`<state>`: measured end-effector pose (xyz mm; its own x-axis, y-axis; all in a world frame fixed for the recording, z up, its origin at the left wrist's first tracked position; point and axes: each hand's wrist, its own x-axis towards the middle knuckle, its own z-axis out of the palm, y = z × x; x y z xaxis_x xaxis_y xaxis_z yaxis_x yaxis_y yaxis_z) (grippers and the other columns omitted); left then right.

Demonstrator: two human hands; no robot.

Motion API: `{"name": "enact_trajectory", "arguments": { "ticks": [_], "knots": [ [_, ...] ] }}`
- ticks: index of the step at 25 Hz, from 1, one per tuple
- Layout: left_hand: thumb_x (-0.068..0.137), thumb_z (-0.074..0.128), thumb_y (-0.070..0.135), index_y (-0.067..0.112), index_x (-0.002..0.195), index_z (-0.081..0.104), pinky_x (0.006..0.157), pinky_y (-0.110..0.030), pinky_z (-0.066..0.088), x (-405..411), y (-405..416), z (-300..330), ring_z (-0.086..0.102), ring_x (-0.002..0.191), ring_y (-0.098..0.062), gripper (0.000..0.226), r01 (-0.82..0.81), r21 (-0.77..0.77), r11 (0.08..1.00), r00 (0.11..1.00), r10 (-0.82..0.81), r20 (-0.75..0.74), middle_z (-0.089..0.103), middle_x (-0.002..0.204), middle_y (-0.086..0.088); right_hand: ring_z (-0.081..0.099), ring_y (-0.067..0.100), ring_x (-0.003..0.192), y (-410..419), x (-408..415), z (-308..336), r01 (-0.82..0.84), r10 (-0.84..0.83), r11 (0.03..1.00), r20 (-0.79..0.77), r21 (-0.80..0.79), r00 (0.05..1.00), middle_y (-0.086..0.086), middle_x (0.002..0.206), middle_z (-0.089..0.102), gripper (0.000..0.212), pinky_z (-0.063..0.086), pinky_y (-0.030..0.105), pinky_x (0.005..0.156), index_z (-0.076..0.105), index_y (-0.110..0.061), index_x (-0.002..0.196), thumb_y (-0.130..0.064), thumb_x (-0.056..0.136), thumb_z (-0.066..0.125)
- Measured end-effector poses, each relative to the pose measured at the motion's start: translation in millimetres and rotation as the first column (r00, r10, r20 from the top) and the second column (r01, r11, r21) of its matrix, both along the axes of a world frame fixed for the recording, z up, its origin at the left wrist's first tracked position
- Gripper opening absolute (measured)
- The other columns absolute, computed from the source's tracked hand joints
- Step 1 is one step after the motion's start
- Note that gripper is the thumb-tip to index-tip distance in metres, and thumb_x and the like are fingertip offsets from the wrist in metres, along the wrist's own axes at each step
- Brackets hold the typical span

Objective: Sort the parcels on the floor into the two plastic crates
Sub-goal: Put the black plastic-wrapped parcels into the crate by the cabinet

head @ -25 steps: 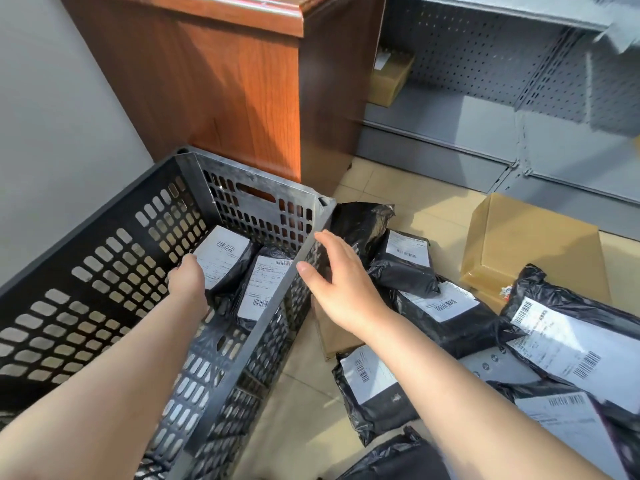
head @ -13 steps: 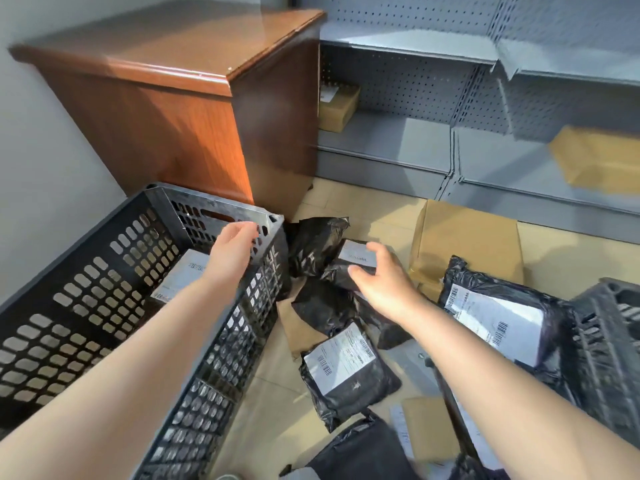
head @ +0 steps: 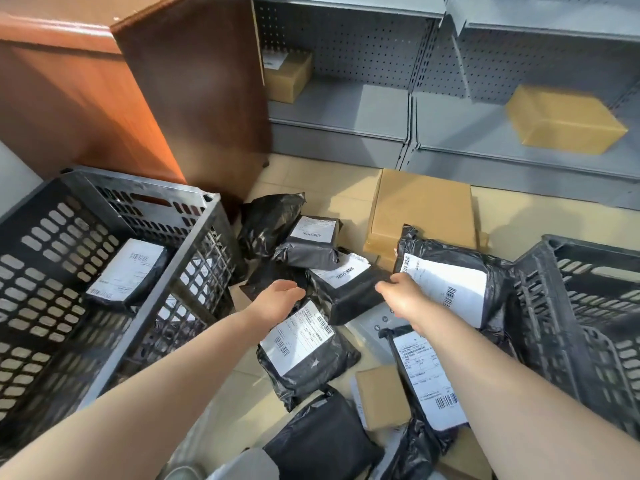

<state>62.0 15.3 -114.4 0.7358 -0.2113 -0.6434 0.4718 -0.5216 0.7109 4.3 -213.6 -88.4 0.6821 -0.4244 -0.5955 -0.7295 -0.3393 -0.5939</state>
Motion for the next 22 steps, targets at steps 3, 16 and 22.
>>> {"name": "enact_trajectory", "arguments": {
  "ticks": [3,16,22],
  "knots": [
    [0.094,0.059,0.042,0.02,0.145,0.04,0.094,-0.031,0.047,-12.3,-8.9,-22.5,0.054,0.119,-0.021,0.058,0.021,-0.033,0.999,0.993,-0.025,-0.116,0.051,0.134,-0.001,0.058,0.026,0.101,-9.7,-7.5,-22.1,-0.25,0.242,0.963,-0.082,-0.103,0.967,0.009,0.115,0.057,0.036,0.049,0.037,0.087,0.051,-0.02,0.116,-0.035,0.084,0.053],
    [0.094,0.058,0.036,0.022,0.126,0.054,0.104,-0.036,0.047,-32.0,-18.8,-24.1,0.059,0.114,-0.019,0.035,0.307,0.106,0.946,0.951,-0.299,-0.081,0.058,0.131,-0.005,0.062,0.029,0.1,-34.0,-32.7,-29.2,-0.74,0.646,0.487,-0.379,-0.464,0.662,0.004,0.097,0.056,0.022,0.045,0.032,0.075,0.06,-0.014,0.103,-0.034,0.099,0.052],
    [0.096,0.056,0.043,0.023,0.141,0.046,0.102,-0.023,0.034,-45.2,-24.9,-9.4,0.048,0.126,-0.012,0.05,0.612,0.211,0.762,0.785,-0.617,-0.05,0.05,0.142,0.005,0.057,0.025,0.089,-41.8,-32.9,-7.5,-0.604,0.596,0.573,-0.224,-0.554,0.771,0.003,0.1,0.063,0.02,0.039,0.03,0.071,0.063,-0.02,0.107,-0.035,0.1,0.051]
  ]
}}
